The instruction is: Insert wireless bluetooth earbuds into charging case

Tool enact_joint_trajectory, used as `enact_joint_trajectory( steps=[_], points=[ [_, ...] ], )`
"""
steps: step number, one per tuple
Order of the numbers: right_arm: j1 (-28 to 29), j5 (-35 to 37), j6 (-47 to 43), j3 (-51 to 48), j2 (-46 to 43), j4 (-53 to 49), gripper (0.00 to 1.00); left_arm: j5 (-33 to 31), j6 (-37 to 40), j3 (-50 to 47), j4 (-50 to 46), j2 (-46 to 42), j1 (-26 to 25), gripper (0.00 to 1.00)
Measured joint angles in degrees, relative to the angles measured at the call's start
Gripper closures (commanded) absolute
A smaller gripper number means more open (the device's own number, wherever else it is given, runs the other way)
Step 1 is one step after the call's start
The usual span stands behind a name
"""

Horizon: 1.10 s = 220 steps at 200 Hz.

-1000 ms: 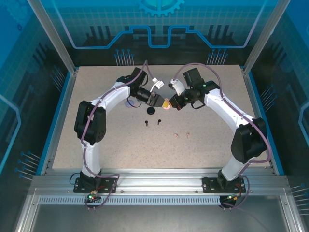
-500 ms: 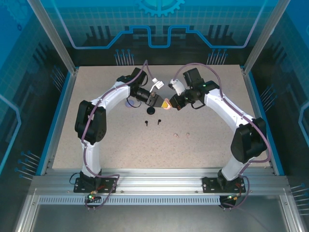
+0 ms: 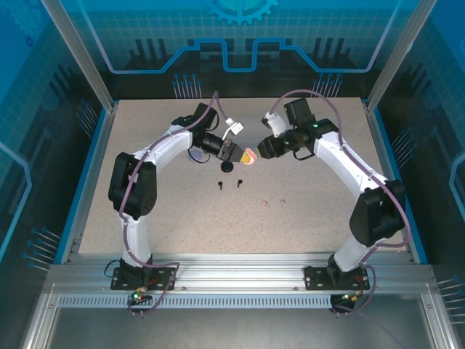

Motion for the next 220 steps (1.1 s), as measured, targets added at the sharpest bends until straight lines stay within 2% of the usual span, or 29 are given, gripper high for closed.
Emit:
enact_joint_trajectory(
  steps=[38, 86, 115, 148, 182, 220],
  points=[
    [-1.95, -2.99, 4.09, -2.56, -7.82, 1.75, 0.52, -3.13, -5.68, -10.91, 10.01, -8.79, 1.92, 1.00],
    [-2.14, -3.43, 12.24, -9.88, -14.71, 2.73, 0.51, -11.04, -14.10, -25.09, 27.39, -23.21, 2.54, 1.00],
    [-0.83, -0.07, 17.03, -15.87, -14.69, 2.45, 0.50, -18.29, -18.71, -34.18, 38.84, -31.15, 2.49, 1.00],
    [3.67, 5.16, 19.54, -21.42, -14.29, 1.77, 0.50, -27.93, -22.18, -43.76, 50.71, -38.99, 2.05, 1.00],
    [8.26, 10.49, 20.61, -24.26, -11.47, 1.84, 0.50, -36.06, -22.03, -48.13, 58.29, -44.46, -0.55, 1.00],
    [12.09, 14.86, 21.03, -24.87, -4.00, 2.38, 0.50, -41.18, -21.81, -50.95, 64.17, -49.07, -1.95, 1.00]
  ],
)
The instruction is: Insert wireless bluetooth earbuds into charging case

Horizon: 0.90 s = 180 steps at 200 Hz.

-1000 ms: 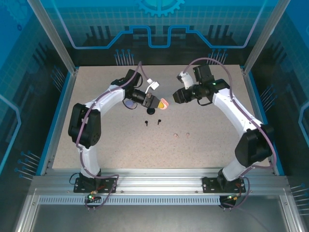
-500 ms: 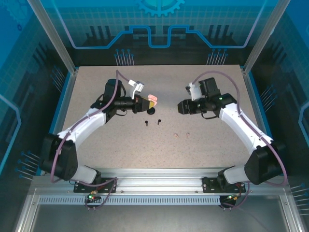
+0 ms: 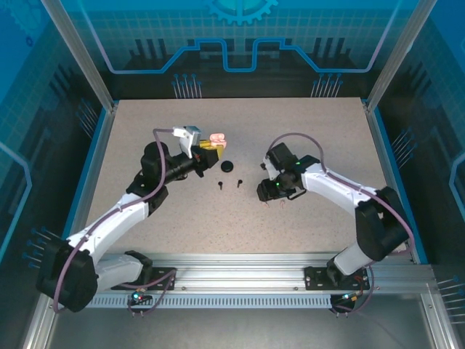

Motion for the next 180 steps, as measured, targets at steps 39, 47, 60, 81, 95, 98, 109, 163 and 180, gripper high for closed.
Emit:
enact_joint_trajectory(
  steps=[39, 47, 60, 81, 95, 98, 109, 163, 180],
  points=[
    [1.97, 2.93, -0.48, 0.09, 6.97, 0.04, 0.52, -2.67, -0.04, -0.31, 0.57, -4.37, -0.09, 1.00],
    [2.08, 3.23, -0.70, 0.28, 8.09, -0.02, 0.53, -2.93, -0.04, -0.31, 0.72, -5.05, -0.15, 1.00],
    [2.21, 4.00, -1.14, 0.85, 9.44, -0.15, 0.54, -3.15, -0.07, -0.33, 0.85, -5.88, -0.20, 1.00],
    [2.27, 4.68, -1.79, 1.99, 10.75, -0.17, 0.54, -3.30, -0.09, -0.61, 0.85, -6.58, -0.20, 1.00],
    [2.27, 4.87, -2.03, 2.73, 11.10, -0.15, 0.55, -3.54, -0.20, -0.92, 0.81, -6.67, -0.31, 1.00],
    [2.27, 4.90, -2.14, 2.93, 11.15, -0.15, 0.55, -3.54, -0.22, -1.01, 0.81, -6.67, -0.33, 1.00],
    [2.29, 5.03, -2.43, 3.54, 11.47, -0.15, 0.56, -3.58, -0.24, -1.11, 0.72, -6.67, -0.50, 1.00],
    [2.32, 6.27, -3.52, 5.81, 14.56, -0.66, 0.60, -3.65, -0.24, -1.14, 0.68, -6.67, -0.68, 1.00],
    [2.36, 6.34, -3.76, 5.86, 14.78, -0.92, 0.61, -3.82, -0.24, -1.14, 0.61, -6.67, -0.68, 1.00]
  ],
)
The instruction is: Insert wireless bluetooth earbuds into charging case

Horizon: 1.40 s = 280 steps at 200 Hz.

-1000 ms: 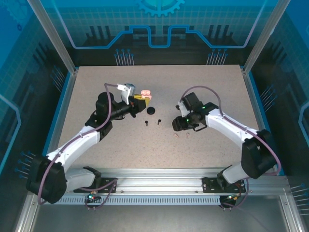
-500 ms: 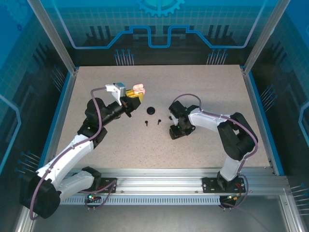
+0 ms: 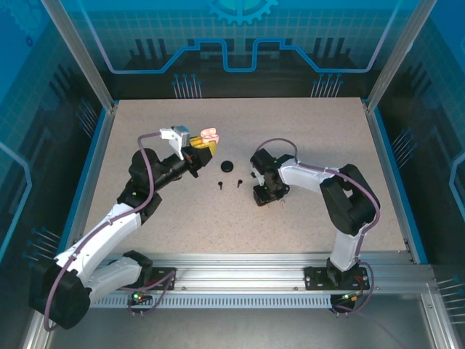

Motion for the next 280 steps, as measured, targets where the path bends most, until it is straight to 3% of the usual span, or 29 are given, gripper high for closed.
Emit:
enact_joint_trajectory(
  steps=[184, 280],
  points=[
    [2.16, 1.53, -0.37, 0.90, 0.48, -2.03, 0.66, -0.37, 0.00, -0.22, -0.87, -0.20, -0.09, 1.00],
    [2.14, 2.14, -0.26, 0.48, 0.48, -2.03, 0.80, -0.37, 0.00, -0.24, -0.90, -0.22, -0.39, 1.00]
  ],
)
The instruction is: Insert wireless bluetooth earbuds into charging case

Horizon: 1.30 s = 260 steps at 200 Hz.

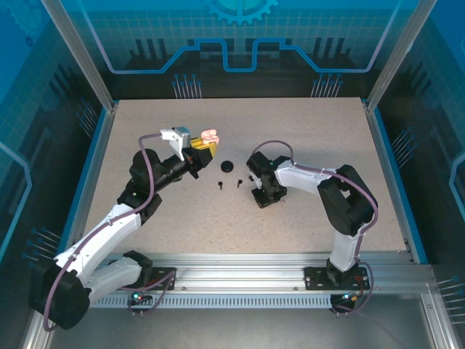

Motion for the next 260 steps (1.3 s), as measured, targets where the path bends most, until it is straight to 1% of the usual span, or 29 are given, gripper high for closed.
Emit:
enact_joint_trajectory(
  steps=[53, 94, 126, 152, 199, 224, 260],
  points=[
    [0.00, -0.76, 1.03, -0.96, -2.08, 0.39, 0.84, 0.02, 0.04, -0.98, 0.31, 0.00, -0.46, 1.00],
    [0.00, -1.27, 2.34, -0.24, -9.09, 0.09, 0.85, 0.02, 0.85, -3.45, 1.70, 0.00, -0.98, 1.00],
    [0.00, -1.33, 2.75, 4.50, -14.86, -1.09, 0.85, 0.02, 3.93, -5.03, 5.01, 0.02, -1.92, 1.00],
    [0.00, -1.16, 2.71, 11.41, -18.62, -2.36, 0.85, 0.02, 6.62, -6.10, 7.69, 0.09, -2.71, 1.00],
    [0.02, -0.68, 2.03, 23.56, -22.73, -2.29, 0.84, 0.04, 10.25, -6.47, 12.13, 2.05, -4.46, 1.00],
    [0.22, -0.63, 1.36, 25.27, -25.16, -0.63, 0.84, -0.17, 11.80, -6.47, 13.57, 3.78, -5.53, 1.00],
    [2.10, -0.55, 0.50, 24.50, -29.00, 4.22, 0.83, -4.24, 15.50, -6.29, 17.16, 7.37, -8.72, 1.00]
  ],
)
